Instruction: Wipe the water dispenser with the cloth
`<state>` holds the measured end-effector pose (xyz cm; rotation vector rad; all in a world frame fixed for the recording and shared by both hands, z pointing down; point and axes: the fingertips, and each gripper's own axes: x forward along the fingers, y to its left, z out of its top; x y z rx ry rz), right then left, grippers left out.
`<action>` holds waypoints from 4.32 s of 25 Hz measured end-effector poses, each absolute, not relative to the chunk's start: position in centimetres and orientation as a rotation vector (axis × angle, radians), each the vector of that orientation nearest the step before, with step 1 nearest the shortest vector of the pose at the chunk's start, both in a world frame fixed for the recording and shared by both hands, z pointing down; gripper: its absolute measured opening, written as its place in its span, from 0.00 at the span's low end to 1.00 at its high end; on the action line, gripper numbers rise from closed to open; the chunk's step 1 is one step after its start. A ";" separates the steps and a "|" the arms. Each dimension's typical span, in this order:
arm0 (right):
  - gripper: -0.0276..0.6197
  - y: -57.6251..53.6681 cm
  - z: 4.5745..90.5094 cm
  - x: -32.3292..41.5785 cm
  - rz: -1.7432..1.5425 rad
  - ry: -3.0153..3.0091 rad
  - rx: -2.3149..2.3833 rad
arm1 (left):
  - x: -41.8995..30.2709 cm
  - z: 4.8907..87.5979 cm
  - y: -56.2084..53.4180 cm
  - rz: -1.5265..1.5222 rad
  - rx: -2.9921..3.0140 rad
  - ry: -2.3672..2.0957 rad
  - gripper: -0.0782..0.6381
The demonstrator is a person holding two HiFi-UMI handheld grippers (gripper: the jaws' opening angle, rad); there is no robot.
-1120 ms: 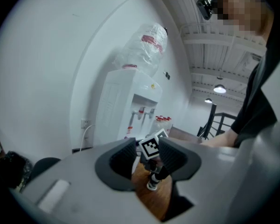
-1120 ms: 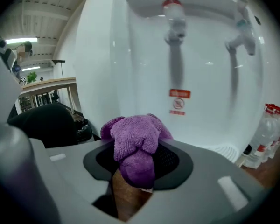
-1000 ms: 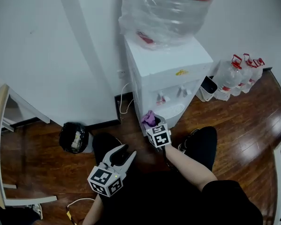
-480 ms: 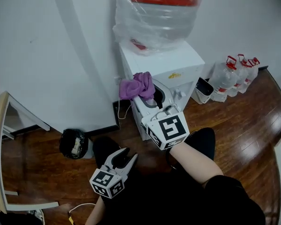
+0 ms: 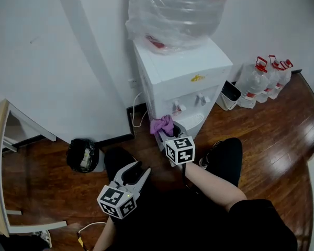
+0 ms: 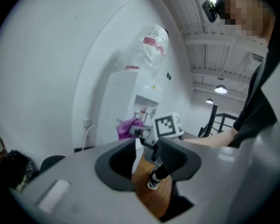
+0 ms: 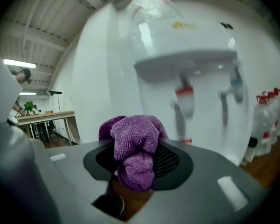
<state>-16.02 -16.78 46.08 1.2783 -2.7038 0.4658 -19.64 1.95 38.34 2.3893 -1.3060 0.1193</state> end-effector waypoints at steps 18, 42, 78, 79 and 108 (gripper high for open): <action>0.32 -18.1 37.6 -15.9 0.063 -2.765 1.378 | -18.1 39.1 1.8 0.131 2.398 -1.253 0.35; 0.32 -14.0 39.2 -22.3 -1.041 -2.237 0.956 | -17.4 34.7 3.7 0.212 2.637 -1.281 0.33; 0.31 -13.7 70.3 -20.5 0.410 -2.502 0.980 | -19.4 54.2 -12.6 0.327 2.329 -1.388 0.31; 0.31 -14.4 70.8 -18.9 0.429 -2.476 1.026 | -19.0 54.0 -12.8 0.311 2.341 -1.383 0.31; 0.30 -14.8 76.9 -15.8 0.498 -2.418 0.944 | -13.1 54.0 -10.8 0.414 2.489 -1.207 0.30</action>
